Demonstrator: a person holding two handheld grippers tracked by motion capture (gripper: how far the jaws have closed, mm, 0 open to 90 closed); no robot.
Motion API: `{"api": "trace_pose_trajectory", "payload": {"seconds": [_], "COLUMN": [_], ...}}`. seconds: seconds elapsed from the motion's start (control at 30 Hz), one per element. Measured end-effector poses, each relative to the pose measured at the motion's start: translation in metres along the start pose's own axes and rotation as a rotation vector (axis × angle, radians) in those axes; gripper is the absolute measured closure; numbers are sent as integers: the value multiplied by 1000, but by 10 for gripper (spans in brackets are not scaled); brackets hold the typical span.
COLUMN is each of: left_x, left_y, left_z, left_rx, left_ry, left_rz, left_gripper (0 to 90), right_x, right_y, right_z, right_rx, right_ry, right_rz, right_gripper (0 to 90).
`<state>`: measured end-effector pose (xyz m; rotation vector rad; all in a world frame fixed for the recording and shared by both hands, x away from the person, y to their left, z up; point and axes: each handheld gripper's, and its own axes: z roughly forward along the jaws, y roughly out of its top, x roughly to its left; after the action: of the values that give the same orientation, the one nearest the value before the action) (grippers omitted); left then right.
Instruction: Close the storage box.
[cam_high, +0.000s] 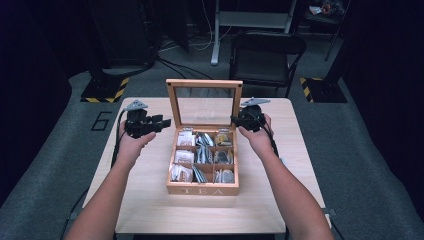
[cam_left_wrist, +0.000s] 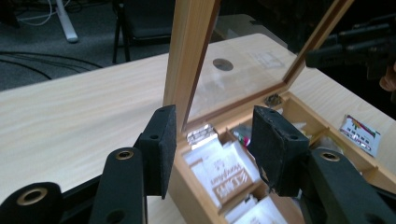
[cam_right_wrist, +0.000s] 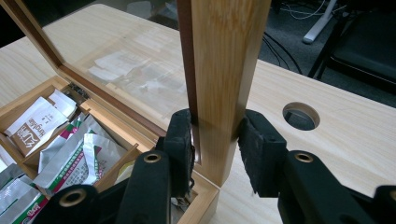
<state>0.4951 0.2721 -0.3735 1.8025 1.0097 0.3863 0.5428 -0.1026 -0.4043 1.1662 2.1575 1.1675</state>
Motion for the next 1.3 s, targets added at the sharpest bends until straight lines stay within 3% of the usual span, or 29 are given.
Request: {"api": "trace_pose_trajectory", "payload": {"seconds": [0.1, 0.6, 0.77, 1.0, 1.1, 1.3], "left_x": [-3, -8, -10, -13, -14, -14], "left_y": [10, 28, 32, 34, 33, 27], "left_z": [3, 14, 15, 15, 13, 10], "left_rx": [11, 6, -15, -9, -4, -22], "left_ry": [5, 31, 58, 70, 63, 50], "left_rz": [33, 55, 59, 78, 83, 68], "left_gripper": [510, 545, 585, 609, 612, 607], "right_x": [2, 5, 6, 6, 5, 8], "right_y": [-1, -6, -8, -10, -11, -11], "right_z": [-2, -6, -7, -9, -11, -24], "right_rx": [-2, -12, -16, -16, -3, -15], "right_ry": [-1, 2, 8, 13, 41, 29], "right_rz": [-1, -10, -13, -9, 13, -13], "right_gripper": [645, 641, 638, 630, 573, 520]}}
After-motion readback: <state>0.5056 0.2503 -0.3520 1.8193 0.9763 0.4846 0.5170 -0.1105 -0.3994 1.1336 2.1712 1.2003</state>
